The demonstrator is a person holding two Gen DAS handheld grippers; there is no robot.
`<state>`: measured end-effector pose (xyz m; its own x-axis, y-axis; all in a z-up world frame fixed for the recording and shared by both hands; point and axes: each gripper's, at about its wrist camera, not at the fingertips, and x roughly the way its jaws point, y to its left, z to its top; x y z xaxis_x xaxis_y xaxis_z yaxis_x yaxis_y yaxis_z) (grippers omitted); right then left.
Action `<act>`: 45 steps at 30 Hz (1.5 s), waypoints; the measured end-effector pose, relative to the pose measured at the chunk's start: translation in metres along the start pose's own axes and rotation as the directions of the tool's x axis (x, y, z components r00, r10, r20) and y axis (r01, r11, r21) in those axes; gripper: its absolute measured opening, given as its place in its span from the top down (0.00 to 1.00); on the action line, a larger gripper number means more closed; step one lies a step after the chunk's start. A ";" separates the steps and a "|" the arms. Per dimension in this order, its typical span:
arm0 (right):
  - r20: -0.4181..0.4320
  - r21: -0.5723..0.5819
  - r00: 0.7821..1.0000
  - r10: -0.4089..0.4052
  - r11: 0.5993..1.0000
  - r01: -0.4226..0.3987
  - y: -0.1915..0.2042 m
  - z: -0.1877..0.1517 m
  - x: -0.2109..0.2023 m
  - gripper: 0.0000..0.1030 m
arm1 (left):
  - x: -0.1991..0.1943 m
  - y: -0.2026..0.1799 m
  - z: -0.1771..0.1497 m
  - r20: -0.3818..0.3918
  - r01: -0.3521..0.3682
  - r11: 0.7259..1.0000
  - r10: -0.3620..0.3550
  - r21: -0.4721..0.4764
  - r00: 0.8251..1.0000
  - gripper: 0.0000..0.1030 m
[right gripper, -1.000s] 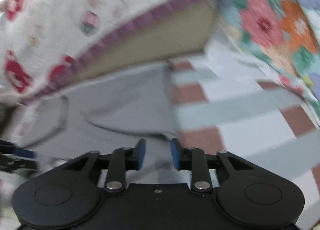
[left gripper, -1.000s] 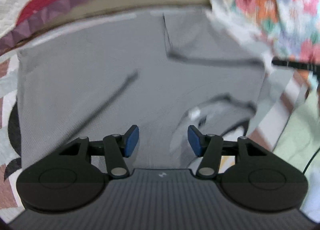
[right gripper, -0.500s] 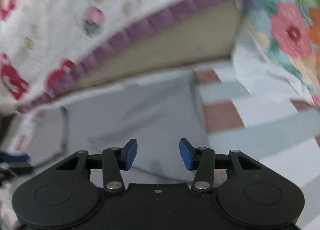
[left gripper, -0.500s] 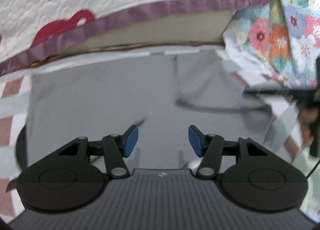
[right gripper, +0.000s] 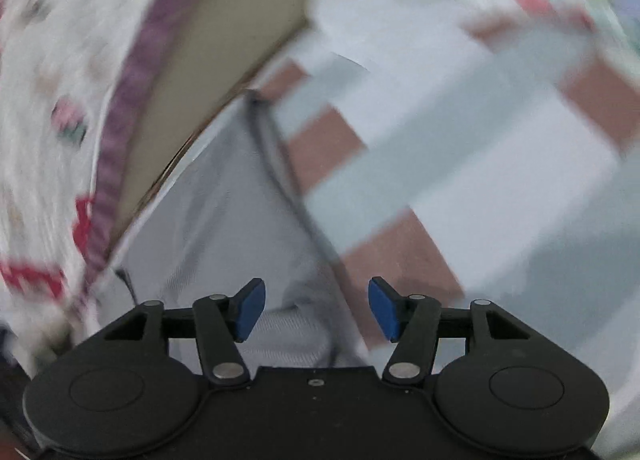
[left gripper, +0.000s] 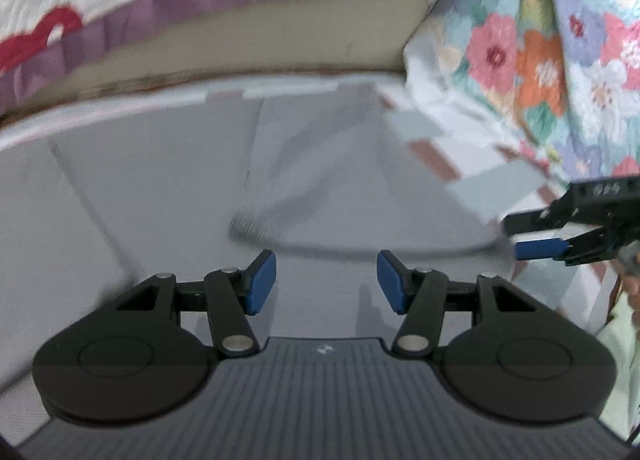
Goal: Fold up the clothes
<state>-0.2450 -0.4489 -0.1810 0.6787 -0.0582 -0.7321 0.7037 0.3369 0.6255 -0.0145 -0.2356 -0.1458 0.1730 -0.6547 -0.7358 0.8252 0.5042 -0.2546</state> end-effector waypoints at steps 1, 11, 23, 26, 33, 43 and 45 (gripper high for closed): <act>-0.011 0.059 1.000 0.020 0.998 -0.019 -0.009 -0.005 0.001 0.39 | 0.000 0.006 -0.004 -0.008 0.000 1.000 0.000 -0.018 1.000 0.47; -0.054 0.152 0.977 0.205 0.969 -0.195 -0.011 -0.008 0.033 0.39 | 0.013 0.001 0.005 0.013 0.148 0.989 -0.148 -0.022 0.989 0.50; -0.073 0.027 0.987 0.142 0.990 -0.140 0.033 0.000 0.065 0.82 | 0.027 0.016 0.007 -0.114 0.167 0.978 -0.182 -0.129 0.977 0.50; -0.029 -0.037 0.984 0.174 0.984 -0.175 0.047 -0.005 0.058 0.88 | 0.010 0.034 0.012 -0.124 0.172 0.972 -0.192 -0.159 0.973 0.50; -0.062 -0.201 0.933 0.354 0.911 -0.359 0.132 -0.011 0.046 0.89 | -0.069 0.100 0.026 -0.080 0.065 0.987 -0.077 -0.146 0.994 0.49; -0.430 -0.418 0.830 0.355 0.737 -0.531 0.297 -0.090 0.121 0.89 | -0.126 0.227 -0.039 0.057 0.038 0.825 -0.007 -0.564 0.998 0.50; -0.485 -0.459 0.816 0.315 0.702 -0.544 0.321 -0.110 0.140 0.89 | -0.125 0.240 -0.051 0.062 0.048 0.792 -0.013 -0.609 0.998 0.50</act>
